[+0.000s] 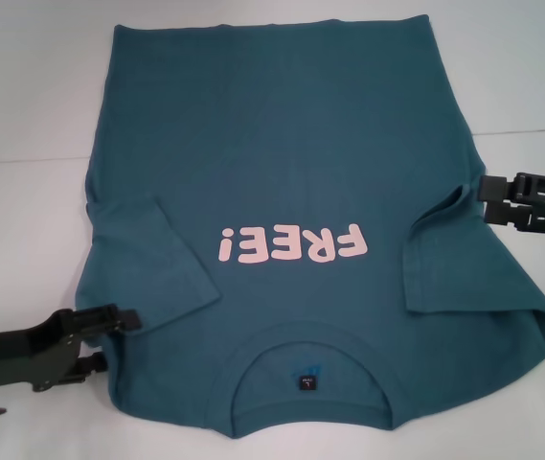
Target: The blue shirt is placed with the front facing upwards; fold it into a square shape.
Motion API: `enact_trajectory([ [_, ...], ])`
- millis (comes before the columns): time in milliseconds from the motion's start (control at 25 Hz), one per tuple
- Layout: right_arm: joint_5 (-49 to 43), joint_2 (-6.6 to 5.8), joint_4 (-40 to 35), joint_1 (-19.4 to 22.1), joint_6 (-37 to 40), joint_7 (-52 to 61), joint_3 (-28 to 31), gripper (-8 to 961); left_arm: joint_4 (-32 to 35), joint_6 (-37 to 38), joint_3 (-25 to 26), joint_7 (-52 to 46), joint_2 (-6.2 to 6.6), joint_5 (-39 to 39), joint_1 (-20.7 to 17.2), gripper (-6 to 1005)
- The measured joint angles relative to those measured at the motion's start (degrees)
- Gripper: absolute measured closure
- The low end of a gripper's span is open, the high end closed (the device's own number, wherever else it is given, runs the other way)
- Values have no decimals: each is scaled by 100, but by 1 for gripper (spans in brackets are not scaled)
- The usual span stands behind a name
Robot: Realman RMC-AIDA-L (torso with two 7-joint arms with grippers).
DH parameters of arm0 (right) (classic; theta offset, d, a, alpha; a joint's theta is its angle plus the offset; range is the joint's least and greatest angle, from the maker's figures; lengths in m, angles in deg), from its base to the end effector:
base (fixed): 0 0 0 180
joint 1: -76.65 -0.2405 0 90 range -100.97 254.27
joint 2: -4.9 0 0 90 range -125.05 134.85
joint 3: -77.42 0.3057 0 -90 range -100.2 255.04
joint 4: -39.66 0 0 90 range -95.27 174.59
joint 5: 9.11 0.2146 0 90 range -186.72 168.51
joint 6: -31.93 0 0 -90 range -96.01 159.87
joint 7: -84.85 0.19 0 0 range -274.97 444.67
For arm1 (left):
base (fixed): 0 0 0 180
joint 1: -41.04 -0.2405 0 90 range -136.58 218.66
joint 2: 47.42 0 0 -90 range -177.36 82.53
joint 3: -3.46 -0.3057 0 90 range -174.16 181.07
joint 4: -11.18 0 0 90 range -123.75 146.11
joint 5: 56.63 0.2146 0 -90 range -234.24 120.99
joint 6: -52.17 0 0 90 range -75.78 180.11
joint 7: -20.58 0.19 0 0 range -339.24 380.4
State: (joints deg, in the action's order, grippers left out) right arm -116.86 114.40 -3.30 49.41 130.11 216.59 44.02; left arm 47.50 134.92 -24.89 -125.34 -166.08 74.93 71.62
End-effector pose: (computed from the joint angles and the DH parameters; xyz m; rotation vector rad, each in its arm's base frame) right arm 0.3059 0.3788 0.0542 -2.2904 1.6783 0.9957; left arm -0.3462 0.3711 -0.0613 -1.8874 -2.2348 -0.6464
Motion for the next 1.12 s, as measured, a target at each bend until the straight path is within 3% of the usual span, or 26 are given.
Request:
enact_trajectory([
  [600,13,-17,51,-28,-10,0,0,57,34,-259,79,-237,36,11,-150,159],
  [1040,23,-28,51,4,-3,-7,25,57,10,-374,94,-364,50,43,-137,215],
  [1120,23,-28,51,1,-5,-8,29,57,8,-391,99,-370,52,43,-141,339],
])
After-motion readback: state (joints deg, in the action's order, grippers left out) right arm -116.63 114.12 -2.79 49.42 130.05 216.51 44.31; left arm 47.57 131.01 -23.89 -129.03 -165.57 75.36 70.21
